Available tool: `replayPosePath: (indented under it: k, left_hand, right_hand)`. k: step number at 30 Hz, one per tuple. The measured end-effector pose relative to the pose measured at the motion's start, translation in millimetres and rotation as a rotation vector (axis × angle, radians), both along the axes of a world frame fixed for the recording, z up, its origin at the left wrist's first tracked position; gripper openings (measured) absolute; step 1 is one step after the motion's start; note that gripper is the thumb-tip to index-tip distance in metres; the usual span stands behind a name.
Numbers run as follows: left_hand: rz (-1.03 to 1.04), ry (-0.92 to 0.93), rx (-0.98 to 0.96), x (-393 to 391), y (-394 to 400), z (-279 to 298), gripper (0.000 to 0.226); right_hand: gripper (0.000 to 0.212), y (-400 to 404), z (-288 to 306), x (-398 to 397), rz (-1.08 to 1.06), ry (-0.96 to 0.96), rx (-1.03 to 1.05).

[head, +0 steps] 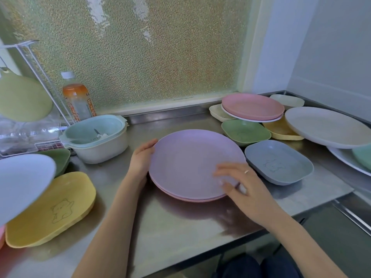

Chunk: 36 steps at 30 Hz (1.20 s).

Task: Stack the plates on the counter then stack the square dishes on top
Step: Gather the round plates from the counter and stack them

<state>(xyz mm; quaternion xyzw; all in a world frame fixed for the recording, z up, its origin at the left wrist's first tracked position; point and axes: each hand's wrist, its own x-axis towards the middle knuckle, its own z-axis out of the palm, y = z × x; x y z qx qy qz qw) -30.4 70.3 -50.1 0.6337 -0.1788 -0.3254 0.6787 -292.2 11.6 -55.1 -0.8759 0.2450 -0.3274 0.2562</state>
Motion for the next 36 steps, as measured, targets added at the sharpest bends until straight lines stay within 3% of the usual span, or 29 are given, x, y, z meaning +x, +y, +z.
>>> replayPosePath:
  k: [2,5,10,21,28,32,36]
  left_hand:
    - [-0.022,-0.014,0.021,3.8,-2.2,-2.4,0.040]
    - [-0.127,-0.088,0.039,1.6,-1.1,0.2,0.047]
    - [-0.153,-0.099,-0.019,-3.0,-4.4,-0.1,0.041]
    - [-0.013,-0.086,-0.018,-10.8,-3.8,0.9,0.029]
    - [-0.012,-0.158,-0.050,-10.0,-13.7,-7.8,0.030]
    - [0.042,-0.068,-0.079,-7.7,-18.5,-9.4,0.029]
    - [0.057,-0.077,-0.090,-5.8,-21.8,-11.3,0.042]
  right_hand:
    - [0.027,-4.6,-0.7,6.1,-0.160,-0.105,0.127]
    - [0.049,-7.9,1.4,16.9,-0.297,-0.089,0.389]
    - [0.071,-14.6,1.5,26.4,-0.356,0.027,0.371]
    - [0.055,-30.0,31.1,28.8,-0.364,0.236,0.226]
    - [0.045,-126.8,65.1,55.4,-0.481,0.259,0.052]
    - [0.048,-182.7,56.4,70.4,-0.578,0.391,0.034]
    - [0.030,-204.0,42.0,80.7,-0.703,0.571,-0.047]
